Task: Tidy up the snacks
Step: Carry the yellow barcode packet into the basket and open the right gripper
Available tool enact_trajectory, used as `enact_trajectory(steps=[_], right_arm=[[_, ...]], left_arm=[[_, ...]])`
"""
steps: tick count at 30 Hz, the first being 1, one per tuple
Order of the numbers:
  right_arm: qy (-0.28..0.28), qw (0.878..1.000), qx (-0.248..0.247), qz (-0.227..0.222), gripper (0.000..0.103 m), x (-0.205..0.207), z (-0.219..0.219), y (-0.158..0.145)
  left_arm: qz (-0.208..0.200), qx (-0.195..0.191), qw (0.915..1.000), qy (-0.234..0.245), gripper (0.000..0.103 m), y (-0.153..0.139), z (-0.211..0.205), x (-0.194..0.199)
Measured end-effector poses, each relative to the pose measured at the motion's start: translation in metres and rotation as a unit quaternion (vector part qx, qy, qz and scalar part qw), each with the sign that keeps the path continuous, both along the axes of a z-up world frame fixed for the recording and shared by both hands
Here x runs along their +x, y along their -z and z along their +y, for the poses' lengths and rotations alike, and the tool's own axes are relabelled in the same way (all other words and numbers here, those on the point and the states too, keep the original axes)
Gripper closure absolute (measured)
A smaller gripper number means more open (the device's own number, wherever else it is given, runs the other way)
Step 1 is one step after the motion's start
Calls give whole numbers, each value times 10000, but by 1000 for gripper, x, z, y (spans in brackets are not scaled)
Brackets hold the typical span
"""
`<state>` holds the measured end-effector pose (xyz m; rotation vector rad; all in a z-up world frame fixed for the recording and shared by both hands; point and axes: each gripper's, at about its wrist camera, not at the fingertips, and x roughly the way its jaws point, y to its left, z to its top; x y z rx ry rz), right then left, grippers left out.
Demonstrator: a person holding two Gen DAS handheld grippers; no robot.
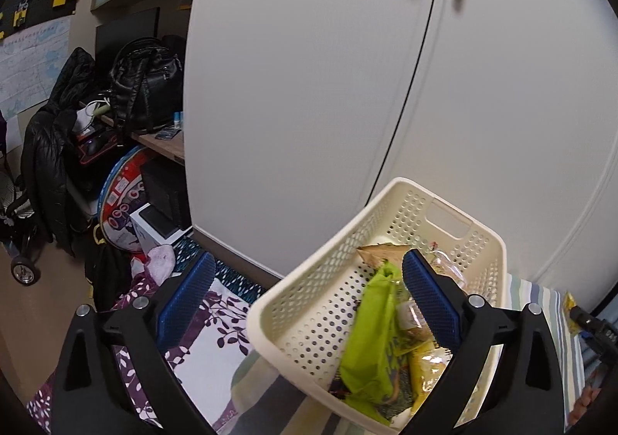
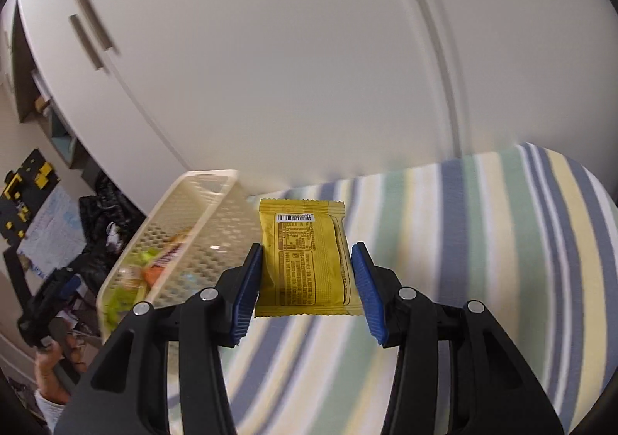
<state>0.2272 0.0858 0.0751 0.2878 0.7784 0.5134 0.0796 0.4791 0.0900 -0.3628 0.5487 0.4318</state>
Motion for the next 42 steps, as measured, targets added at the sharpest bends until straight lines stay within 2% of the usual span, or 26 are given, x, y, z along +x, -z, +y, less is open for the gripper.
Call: enact_trajectory(steps=[4,10,15,21,31,35,39,41,42], right_arm=[[-432,9990,-10,-119,56,-10,55,-21],[-1118,9932,-206,-239,56,-36,129,-36],[-1406,9880,-605,-211,56,-46,181,-28],[-1556,9796,-1273,49,56,-45,235,0],[-1808,9695,-1645,145,56,-45,281,17],[-1937,9662,-1682,233,56,-45,285,19],[-1901,9684,-1601,192,55,-47,280,17],[-1788,9706,-1612,39,51,-50,275,11],[-1725,9715,-1625,-59,42,-51,273,6]], left_arm=[[69,254,9995,-177,3,-1,5,-4],[-35,352,9984,-431,3,-6,18,-16],[-87,222,9986,-468,3,-5,24,-20],[-188,119,9989,-422,3,-7,24,-22],[-231,-27,9985,-489,3,-6,30,-25],[-222,5,9985,-510,3,-6,29,-24],[-237,-6,9984,-510,3,-6,30,-25],[-251,-34,9983,-527,3,-5,30,-26],[-259,-54,9983,-527,3,-6,30,-26]])
